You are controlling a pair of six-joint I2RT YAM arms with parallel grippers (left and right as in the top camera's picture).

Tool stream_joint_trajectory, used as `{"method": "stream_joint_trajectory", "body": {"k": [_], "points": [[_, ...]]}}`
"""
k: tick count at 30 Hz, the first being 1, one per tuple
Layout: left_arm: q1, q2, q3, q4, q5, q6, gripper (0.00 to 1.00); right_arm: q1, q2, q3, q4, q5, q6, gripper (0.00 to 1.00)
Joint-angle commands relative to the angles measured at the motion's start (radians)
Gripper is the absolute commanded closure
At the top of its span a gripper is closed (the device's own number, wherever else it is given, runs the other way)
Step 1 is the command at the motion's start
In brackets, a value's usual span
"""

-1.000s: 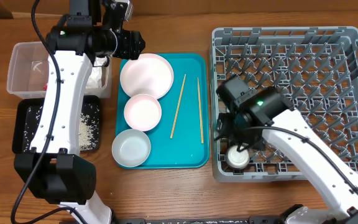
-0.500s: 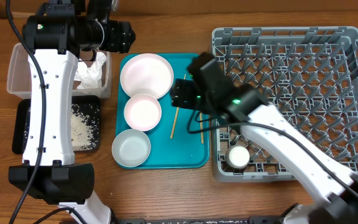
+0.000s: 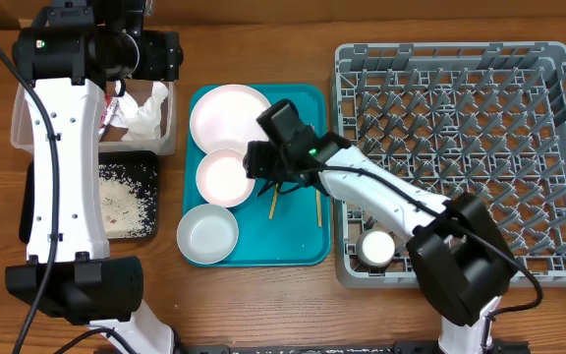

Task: Sort waste into correct bins and load items into the dishwasher
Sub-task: 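Grasp the pink bowl on the teal tray with the right gripper, then set the pink bowl into the back of the dish rack and release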

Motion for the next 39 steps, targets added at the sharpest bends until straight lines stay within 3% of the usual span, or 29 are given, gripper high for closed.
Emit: {"method": "stream_joint_trajectory", "body": {"k": [1,2,12,13,15,22,29,34,39], "points": [[0.000,0.000,0.016,0.008,-0.019,-0.010,0.06,0.026,0.043,0.013,0.013,0.000,-0.025,0.46],[0.000,0.001,0.016,0.008,-0.019,-0.010,0.00,0.026,0.052,0.013,0.013,-0.002,-0.023,0.48],[-0.001,0.005,0.016,0.010,-0.018,-0.009,0.00,0.027,0.077,0.013,0.010,0.010,-0.008,0.78],[-0.001,0.005,0.016,0.010,-0.018,-0.010,0.00,0.027,0.077,0.013,0.005,0.014,-0.002,0.89],[-0.001,0.005,0.016,0.010,-0.019,-0.010,0.00,0.027,0.077,0.013,0.003,0.013,-0.001,0.96],[-0.001,0.005,0.016,0.010,-0.019,-0.009,0.00,0.022,0.022,0.016,-0.026,0.030,0.013,0.96],[-0.001,0.005,0.016,0.010,-0.019,-0.009,0.00,0.021,-0.172,0.016,-0.158,0.235,0.013,0.96],[-0.001,0.005,0.016,0.010,-0.018,-0.009,0.00,0.021,-0.301,0.016,-0.282,0.516,0.018,0.96],[-0.001,0.005,0.016,0.010,-0.019,-0.009,0.00,0.021,-0.373,0.016,-0.402,0.963,0.069,0.96]]}}
